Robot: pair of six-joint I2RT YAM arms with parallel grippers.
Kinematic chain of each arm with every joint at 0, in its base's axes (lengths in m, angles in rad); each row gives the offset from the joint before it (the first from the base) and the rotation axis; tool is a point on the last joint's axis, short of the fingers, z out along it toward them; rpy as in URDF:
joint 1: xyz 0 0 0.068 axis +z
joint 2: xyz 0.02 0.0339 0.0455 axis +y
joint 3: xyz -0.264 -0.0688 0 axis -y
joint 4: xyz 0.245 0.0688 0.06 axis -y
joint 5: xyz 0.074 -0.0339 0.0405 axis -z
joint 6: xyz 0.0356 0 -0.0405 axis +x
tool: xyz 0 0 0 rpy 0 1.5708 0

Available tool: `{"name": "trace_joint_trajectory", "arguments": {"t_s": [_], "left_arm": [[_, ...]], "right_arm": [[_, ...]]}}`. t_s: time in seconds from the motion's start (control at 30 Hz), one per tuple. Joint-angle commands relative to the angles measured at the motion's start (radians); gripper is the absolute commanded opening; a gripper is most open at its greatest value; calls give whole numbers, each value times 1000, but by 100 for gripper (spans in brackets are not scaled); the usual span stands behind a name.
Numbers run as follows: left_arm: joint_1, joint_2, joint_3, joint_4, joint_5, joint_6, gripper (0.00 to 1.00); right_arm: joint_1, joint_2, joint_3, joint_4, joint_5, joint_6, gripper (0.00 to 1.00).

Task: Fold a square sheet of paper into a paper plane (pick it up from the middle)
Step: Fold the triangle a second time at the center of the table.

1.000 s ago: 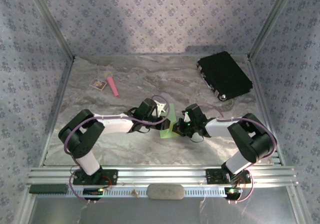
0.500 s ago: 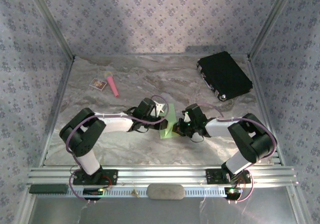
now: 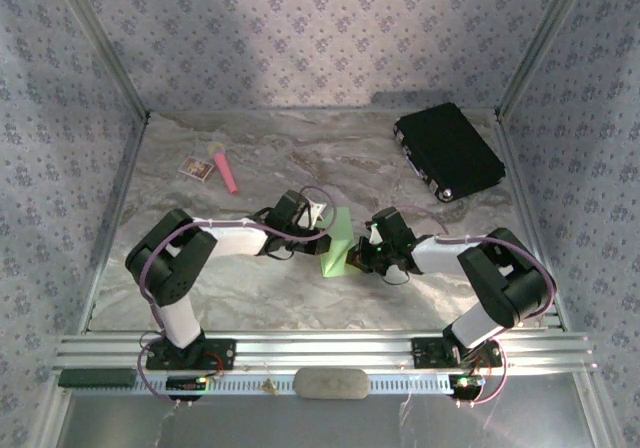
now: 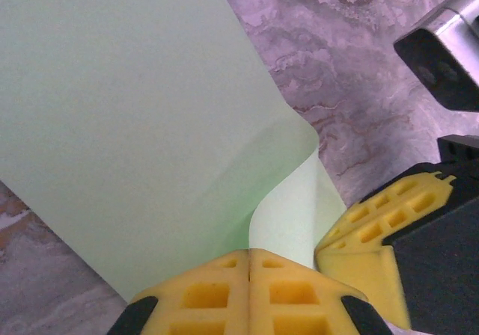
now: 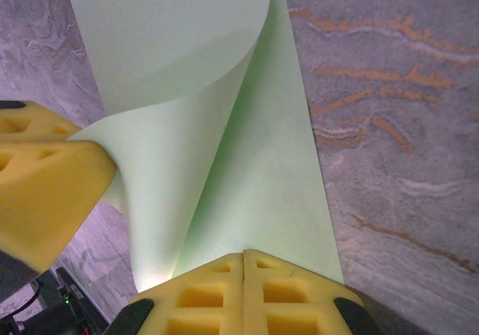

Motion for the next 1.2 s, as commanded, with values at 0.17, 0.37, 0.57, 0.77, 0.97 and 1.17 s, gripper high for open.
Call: {"name": "trace_joint_trajectory", "arguments": {"t_s": [0.17,0.37,0.57,0.77,0.97,1.17], "left_arm": [[7,19,24,-44,-39,54,0],[8,40,19,-45,-37,43,0],[8,70,-6,-10,19,-15,0],[7,61,-55,61,63,-113,0],[-8,20,-81,88,65,-158,0],[-8,-9,-62,70,43,-140,0]], "right_arm": [[-8,-2,-1,-78,34,-19,0],[-10,-2,0,-77,32,-18,0],[-12,-17,11,-64,18,-37,0],[-14,-49,30,-57,8,-38,0],[-4,-50,25,-16,-5,-20,0],[2,3,28,-86,40,-38,0]]}}
